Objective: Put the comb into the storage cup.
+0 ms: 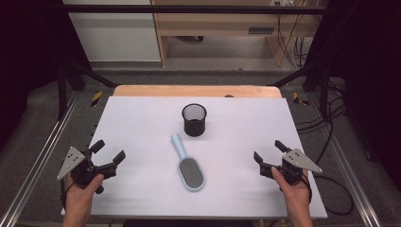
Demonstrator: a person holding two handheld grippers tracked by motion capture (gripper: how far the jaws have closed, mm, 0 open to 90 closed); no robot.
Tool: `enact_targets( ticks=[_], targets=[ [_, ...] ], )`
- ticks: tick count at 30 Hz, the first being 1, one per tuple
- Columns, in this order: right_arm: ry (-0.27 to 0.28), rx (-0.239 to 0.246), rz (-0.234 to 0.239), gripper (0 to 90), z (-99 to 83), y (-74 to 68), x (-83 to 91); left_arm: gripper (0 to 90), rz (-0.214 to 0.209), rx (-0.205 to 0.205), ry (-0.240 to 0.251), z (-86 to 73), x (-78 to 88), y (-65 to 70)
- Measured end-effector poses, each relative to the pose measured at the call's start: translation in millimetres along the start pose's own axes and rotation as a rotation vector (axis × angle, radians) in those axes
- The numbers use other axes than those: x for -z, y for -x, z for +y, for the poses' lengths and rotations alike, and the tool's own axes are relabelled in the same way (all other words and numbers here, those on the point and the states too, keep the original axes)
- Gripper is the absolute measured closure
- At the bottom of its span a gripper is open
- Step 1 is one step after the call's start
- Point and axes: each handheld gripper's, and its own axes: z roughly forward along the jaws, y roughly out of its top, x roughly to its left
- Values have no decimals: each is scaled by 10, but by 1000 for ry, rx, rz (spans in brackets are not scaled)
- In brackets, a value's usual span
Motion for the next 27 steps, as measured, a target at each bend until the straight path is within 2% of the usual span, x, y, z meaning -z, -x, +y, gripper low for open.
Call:
enact_targets(
  ticks=[2, 5, 7, 9, 10, 13, 16, 17, 20, 24, 27],
  targets=[
    [-2, 1, -1, 105, -2, 0, 1, 68, 1, 6, -9, -3, -19, 29],
    [0, -2, -7, 104, 2, -3, 23, 93, -19, -23, -22, 9, -40, 100],
    [-2, 0, -9, 105, 1, -4, 27, 103, -22, -22, -22, 14, -46, 113],
    [-6, 7, -11, 104, 0, -7, 26, 178, -21, -17, -28, 15, -57, 126],
    [-7, 9, -11, 104, -1, -8, 22, 178, -24, -12, -29, 13, -58, 130],
    [-12, 7, -14, 104, -6, -8, 13, 296, -37, -4, -36, 14, -59, 137],
    [-15, 8, -18, 104, -7, -13, 14, 453, -33, -16, -61, 9, -72, 156],
    [-20, 15, -18, 104, -11, -17, 11, 583, -27, -23, -89, 8, -84, 170],
    [-20, 18, -19, 105, -12, -17, 2, 743, -43, -21, -117, 11, -124, 192],
    [-26, 8, -23, 105, -18, -6, -1, 886, -59, -35, -138, 28, -178, 233],
    [-21, 7, -24, 105, -15, -4, 13, 900, -93, -51, -152, 59, -242, 319]
  ],
)
